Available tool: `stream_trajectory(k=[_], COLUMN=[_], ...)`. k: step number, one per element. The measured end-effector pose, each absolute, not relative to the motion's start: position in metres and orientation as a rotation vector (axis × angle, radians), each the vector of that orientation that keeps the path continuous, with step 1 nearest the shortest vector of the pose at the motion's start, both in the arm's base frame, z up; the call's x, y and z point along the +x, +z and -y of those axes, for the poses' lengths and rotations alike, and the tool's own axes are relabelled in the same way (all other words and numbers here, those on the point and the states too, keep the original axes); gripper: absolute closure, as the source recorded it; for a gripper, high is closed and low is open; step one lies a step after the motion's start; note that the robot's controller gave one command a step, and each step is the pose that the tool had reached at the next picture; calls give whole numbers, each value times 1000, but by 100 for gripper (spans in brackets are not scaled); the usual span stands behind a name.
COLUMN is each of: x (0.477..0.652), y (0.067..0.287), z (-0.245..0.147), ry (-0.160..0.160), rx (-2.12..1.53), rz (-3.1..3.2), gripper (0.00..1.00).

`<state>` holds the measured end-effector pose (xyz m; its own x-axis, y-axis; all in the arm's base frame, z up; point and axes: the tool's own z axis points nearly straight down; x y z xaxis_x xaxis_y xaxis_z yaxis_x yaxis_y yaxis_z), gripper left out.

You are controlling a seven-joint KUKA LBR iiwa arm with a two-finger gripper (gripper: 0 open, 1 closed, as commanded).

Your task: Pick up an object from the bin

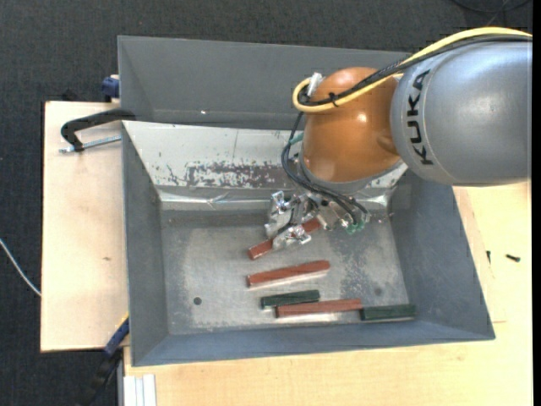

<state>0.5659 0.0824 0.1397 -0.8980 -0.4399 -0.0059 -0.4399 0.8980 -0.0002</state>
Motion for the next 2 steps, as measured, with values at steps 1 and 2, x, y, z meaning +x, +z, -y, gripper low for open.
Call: stream_trajectory(k=[1,2], x=[566,566], y=[152,161], z=[-83,-83], ry=[1,1], rx=[-707,-707], rz=[-3052,-3052], gripper=[100,100])
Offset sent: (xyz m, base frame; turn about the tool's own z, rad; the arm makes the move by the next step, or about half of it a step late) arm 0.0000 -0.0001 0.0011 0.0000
